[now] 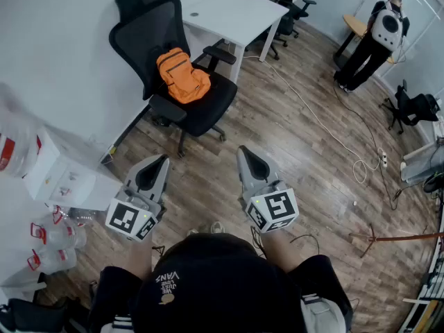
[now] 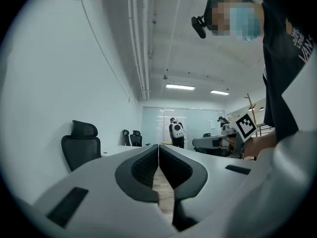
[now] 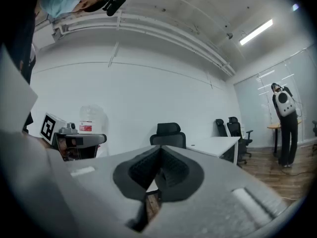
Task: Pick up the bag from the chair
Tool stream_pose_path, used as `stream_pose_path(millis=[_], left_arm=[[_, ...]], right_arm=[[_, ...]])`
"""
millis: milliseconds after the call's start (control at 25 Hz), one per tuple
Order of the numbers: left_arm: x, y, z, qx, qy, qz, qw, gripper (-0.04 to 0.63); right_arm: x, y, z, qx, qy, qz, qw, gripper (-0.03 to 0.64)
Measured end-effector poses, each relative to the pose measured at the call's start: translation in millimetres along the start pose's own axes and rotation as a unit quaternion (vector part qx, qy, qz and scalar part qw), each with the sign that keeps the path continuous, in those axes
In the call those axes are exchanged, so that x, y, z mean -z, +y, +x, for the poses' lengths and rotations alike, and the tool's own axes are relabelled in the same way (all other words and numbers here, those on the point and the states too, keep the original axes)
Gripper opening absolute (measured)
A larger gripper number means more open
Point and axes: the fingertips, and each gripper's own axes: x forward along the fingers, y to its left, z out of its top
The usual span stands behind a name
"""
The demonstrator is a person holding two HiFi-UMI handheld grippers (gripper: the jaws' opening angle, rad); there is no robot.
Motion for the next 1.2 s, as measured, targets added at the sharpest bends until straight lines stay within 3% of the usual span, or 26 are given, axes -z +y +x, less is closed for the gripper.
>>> stream_pose_path(millis=[680, 760, 1200], left_arm=[[6.7, 21.1, -15.0, 0.025, -0.003, 0.005, 0.9997, 0.000], [7.3, 26.7, -15.2, 0.027, -0.003, 0.003, 0.9996, 0.000], [11.8, 67.3, 37.4, 0.011, -0.005, 0.003, 0.9999, 0.000]], right_arm=[[-14.7, 20.4, 11.0, 0.014, -0.064, 0.017, 0.998, 0.002], [-16.9, 26.8, 17.1, 0.001, -0.068, 0.020, 0.997, 0.101], [-11.0, -11.2, 72.7, -0.015, -0.058, 0.023, 0.998, 0.118]])
